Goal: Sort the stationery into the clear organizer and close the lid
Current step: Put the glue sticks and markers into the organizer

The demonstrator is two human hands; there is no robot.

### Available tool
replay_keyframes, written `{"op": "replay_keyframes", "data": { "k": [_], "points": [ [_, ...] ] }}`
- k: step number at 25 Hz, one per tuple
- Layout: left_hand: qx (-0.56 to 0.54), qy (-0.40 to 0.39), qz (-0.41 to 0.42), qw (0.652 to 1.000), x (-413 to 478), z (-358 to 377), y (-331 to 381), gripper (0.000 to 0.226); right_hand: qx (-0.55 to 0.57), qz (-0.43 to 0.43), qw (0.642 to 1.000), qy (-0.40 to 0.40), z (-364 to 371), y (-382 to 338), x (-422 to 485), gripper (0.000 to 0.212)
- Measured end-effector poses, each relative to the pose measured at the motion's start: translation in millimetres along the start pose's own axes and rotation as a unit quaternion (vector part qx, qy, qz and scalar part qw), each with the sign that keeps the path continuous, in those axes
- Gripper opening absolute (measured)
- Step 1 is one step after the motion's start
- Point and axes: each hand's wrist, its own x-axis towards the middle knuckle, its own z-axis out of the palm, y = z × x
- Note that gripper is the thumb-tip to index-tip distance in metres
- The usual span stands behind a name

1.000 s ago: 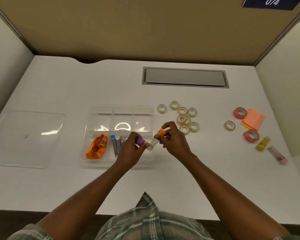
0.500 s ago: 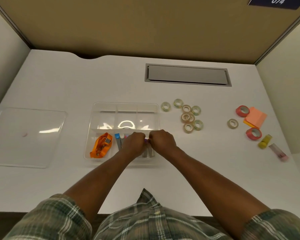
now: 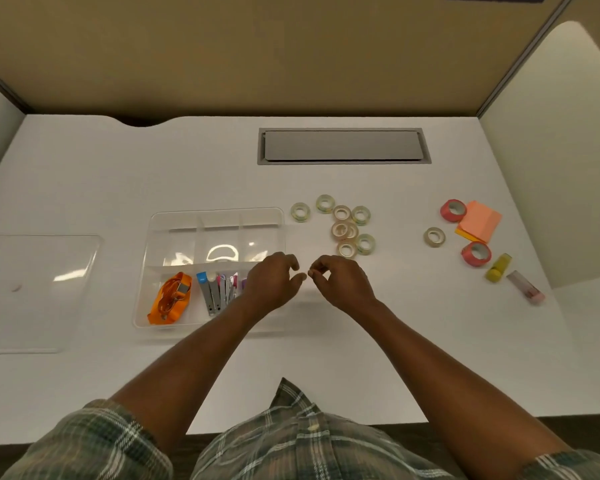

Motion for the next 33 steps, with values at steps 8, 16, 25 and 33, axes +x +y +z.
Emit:
{"op": "replay_keyframes", "data": {
  "k": [8, 16, 25, 33],
  "points": [
    [0.007, -0.141, 0.067, 0.988, 11, 76, 87, 0.034, -0.064, 0.142, 0.985, 0.079, -79, 146, -49, 0.027],
    [0.011, -0.203, 0.086, 0.975, 23, 128, 147, 0.032, -0.188, 0.318, 0.92, 0.131, -173, 277, -79, 0.068],
    [0.004, -0.214, 0.109, 0.971, 28, 137, 189, 0.032, -0.055, 0.368, 0.91, 0.185, -195, 308, -81, 0.028],
    [0.058, -0.075, 0.278, 0.956, 33, 149, 243, 0.085, 0.26, 0.239, 0.935, -0.008, -196, 217, -78, 0.021]
  ]
}}
